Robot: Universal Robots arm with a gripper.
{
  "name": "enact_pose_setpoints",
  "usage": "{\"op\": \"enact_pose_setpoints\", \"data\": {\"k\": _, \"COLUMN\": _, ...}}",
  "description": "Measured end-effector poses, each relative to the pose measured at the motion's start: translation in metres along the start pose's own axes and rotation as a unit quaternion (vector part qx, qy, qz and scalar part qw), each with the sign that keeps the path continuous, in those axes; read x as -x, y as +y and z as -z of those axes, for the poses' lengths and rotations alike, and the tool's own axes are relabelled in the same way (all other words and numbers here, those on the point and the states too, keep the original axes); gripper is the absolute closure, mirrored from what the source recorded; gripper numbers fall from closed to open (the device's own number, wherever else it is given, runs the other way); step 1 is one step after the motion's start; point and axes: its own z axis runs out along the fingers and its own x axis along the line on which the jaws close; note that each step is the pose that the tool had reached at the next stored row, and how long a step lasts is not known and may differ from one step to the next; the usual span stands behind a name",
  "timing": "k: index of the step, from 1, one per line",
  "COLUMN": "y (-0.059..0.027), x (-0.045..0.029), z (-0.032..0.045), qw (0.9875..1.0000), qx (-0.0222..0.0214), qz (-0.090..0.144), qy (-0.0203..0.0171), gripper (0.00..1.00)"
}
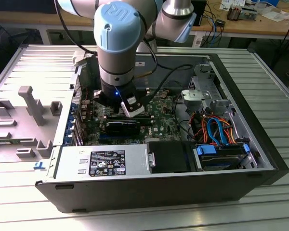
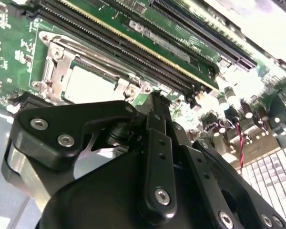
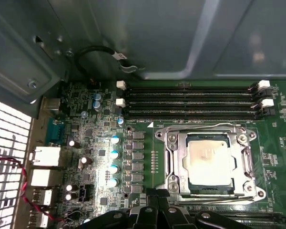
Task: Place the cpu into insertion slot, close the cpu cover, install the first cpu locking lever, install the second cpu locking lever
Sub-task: 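Install the second cpu locking lever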
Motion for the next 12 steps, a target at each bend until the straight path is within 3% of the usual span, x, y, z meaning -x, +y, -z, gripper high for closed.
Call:
{"op": "enact_pose_setpoints", "data": {"k": 4, "y": 0.0032, "x": -0.0005, "z": 0.0116, "qw": 1.0000, "qx": 0.0000, "qz": 0.000, "qy": 0.0000, "gripper": 0.89}}
{"op": "enact_pose_setpoints", "data": {"k": 12, "y": 0.0034, "x": -0.0005, "z": 0.0126, "qw": 1.0000, "qx": 0.0001, "qz": 0.000, "qy": 0.0001, "gripper": 0.89}}
